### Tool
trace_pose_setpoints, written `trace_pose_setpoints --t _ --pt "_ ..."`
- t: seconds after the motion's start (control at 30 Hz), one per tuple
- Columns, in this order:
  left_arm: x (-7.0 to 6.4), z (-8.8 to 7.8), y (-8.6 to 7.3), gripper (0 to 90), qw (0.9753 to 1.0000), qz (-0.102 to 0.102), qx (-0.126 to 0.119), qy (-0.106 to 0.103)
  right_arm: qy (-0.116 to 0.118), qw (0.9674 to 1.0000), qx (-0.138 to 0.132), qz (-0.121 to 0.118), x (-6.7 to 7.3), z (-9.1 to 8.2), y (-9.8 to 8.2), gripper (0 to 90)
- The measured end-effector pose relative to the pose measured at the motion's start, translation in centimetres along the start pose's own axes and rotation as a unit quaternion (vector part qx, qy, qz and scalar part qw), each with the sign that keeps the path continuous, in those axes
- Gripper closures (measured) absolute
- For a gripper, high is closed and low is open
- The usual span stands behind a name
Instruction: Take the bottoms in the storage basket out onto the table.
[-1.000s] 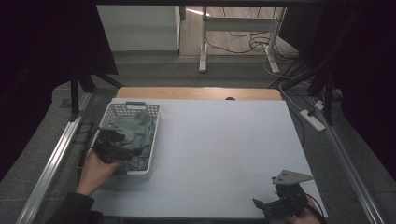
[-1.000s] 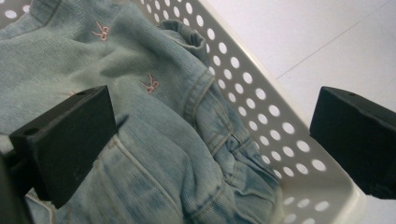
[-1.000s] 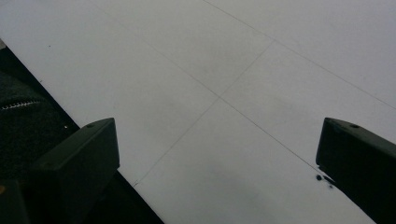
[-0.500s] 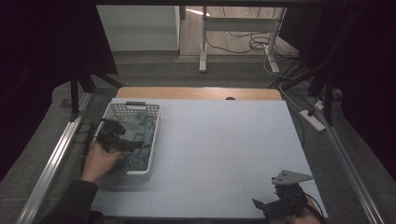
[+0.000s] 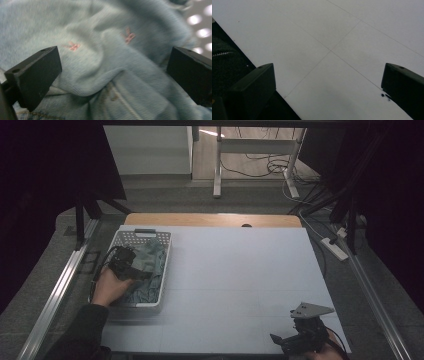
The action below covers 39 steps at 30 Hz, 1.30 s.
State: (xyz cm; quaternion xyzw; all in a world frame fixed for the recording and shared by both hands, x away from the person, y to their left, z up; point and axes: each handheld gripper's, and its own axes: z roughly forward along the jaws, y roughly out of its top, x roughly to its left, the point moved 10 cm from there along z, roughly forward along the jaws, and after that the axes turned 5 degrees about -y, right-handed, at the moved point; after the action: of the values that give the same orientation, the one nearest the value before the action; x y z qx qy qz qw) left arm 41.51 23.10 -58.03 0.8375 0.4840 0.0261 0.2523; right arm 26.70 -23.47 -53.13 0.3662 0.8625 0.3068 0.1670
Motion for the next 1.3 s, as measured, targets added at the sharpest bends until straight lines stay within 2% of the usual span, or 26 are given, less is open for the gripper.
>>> trace_pose_setpoints --t 0.13,0.4,0.47,0.6,0.73,0.9,0.93,0.97,1.0,1.1,1.17,1.2,1.3 --pt "0.5 1.0 -0.6 0.0 0.9996 -0.011 0.025 -0.005 -0.001 1.0 0.0 0.0 0.0 0.0 0.0 0.0" --pt "0.9 2.0 -1.1 0.0 0.9983 -0.026 0.052 -0.006 -0.001 1.0 0.001 -0.001 0.0 0.0 0.0 0.0" --pt "1.0 2.3 -1.1 0.0 0.9978 -0.026 0.061 0.001 -0.002 1.0 0.004 -0.004 0.0 0.0 -0.1 0.0" --pt "1.0 2.6 -1.1 0.0 0.9958 -0.012 0.087 0.023 -0.003 1.0 0.005 -0.004 0.1 0.1 -0.1 0.0" --pt "1.0 2.6 -1.1 0.7 0.9948 -0.011 0.096 0.031 -0.005 0.9999 0.007 -0.008 0.1 0.1 -0.1 0.0" --pt "0.9 2.3 -1.2 7.2 0.9948 -0.016 0.094 0.034 -0.005 0.9999 0.008 -0.009 0.1 0.1 -0.1 0.0" --pt "0.9 2.2 -1.2 9.0 0.9946 -0.016 0.096 0.035 -0.004 0.9999 0.007 -0.009 0.1 0.1 -0.1 0.0" --pt "0.9 2.1 -1.2 15.1 0.9947 -0.016 0.096 0.034 -0.005 0.9999 0.007 -0.01 0.1 0.1 -0.1 0.0" --pt "0.8 2.0 -1.2 15.1 0.9945 -0.015 0.097 0.037 -0.005 0.9999 0.007 -0.011 0.1 0.1 -0.1 0.0" --pt "0.8 1.8 -1.3 21.1 0.9947 -0.022 0.094 0.035 -0.005 0.9999 0.009 -0.013 0.2 0.2 -0.2 0.0" --pt "0.9 1.7 -1.3 28.2 0.995 -0.029 0.089 0.033 -0.005 0.9998 0.011 -0.017 0.3 0.2 -0.2 0.0" --pt "0.9 1.6 -1.3 28.2 0.9951 -0.033 0.088 0.032 -0.005 0.9998 0.011 -0.017 0.3 0.2 -0.2 0.0" --pt "0.8 1.4 -1.3 36.8 0.9949 -0.05 0.083 0.029 -0.005 0.9997 0.013 -0.019 0.3 0.2 -0.2 0.0"
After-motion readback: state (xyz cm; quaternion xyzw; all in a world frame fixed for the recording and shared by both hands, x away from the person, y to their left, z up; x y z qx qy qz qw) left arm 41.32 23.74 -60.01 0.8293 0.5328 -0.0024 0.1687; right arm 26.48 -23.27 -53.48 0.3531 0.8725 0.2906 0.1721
